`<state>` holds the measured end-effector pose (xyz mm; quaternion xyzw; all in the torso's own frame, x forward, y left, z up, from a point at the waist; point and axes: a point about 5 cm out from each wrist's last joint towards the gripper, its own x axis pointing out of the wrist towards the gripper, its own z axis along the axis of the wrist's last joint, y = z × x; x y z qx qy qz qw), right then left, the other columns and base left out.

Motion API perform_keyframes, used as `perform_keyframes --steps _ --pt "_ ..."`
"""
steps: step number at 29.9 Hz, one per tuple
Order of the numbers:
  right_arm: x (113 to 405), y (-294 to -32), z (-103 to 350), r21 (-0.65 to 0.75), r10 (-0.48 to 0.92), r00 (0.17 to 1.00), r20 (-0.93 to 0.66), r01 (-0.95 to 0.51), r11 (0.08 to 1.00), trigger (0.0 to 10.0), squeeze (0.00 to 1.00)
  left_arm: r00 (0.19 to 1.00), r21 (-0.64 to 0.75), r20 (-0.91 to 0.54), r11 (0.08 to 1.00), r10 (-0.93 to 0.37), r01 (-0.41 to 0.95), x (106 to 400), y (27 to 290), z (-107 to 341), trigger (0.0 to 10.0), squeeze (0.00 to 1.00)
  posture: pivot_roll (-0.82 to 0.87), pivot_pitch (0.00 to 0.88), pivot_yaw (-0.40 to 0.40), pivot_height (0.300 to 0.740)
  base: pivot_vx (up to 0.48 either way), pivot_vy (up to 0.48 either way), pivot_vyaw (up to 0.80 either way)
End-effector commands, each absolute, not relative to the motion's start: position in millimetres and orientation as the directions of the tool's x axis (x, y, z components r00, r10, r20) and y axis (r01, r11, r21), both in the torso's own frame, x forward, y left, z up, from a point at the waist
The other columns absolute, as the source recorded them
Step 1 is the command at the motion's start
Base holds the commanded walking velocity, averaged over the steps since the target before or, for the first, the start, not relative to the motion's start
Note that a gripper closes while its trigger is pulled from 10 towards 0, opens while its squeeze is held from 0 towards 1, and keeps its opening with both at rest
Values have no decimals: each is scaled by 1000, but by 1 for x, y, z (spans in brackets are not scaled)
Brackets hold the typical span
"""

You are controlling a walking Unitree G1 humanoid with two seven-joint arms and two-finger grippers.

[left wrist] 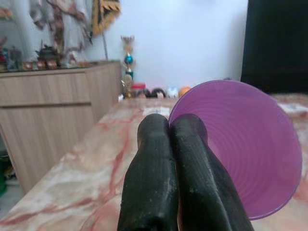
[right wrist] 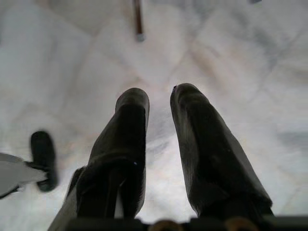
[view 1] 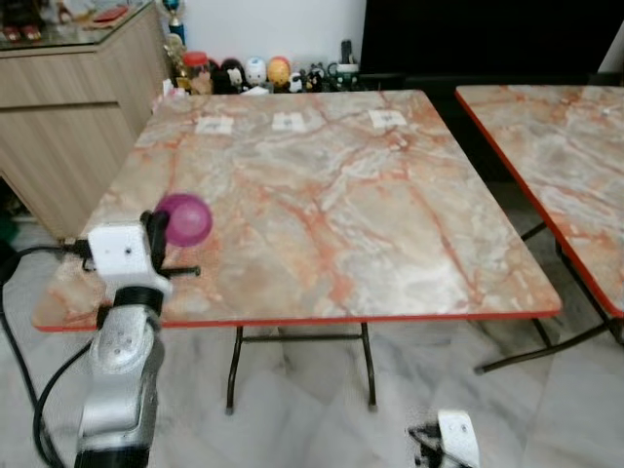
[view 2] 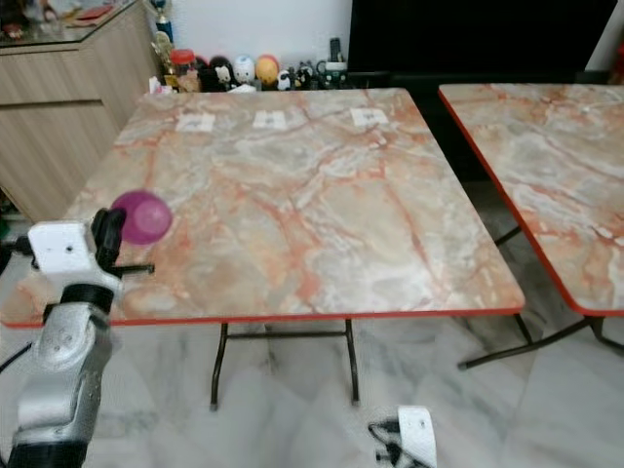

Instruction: Setting the table

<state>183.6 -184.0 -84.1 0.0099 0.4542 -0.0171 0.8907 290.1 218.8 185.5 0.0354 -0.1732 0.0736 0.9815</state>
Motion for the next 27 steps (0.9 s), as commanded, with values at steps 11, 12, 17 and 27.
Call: perform_keyframes --steps 11,12,17,27 --pt "185 -182 -84 6 -18 592 -806 39 999 10000 0 924 44 340 979 173 -199 289 226 183 10000 0 61 0 -19 740 0 -472 -302" --pt "185 -182 -84 6 -18 592 -806 39 999 10000 0 925 47 338 978 174 -201 290 228 183 10000 0 61 0 -18 740 0 -472 0" --pt "185 -181 -84 8 -16 592 -806 37 999 10000 0 927 57 333 978 172 -202 290 229 183 10000 0 57 0 -17 740 0 -472 0" --pt "185 -180 -84 2 -10 592 -806 20 1000 10000 0 928 60 328 976 180 -210 291 232 183 10000 0 55 0 -12 740 0 -472 429"
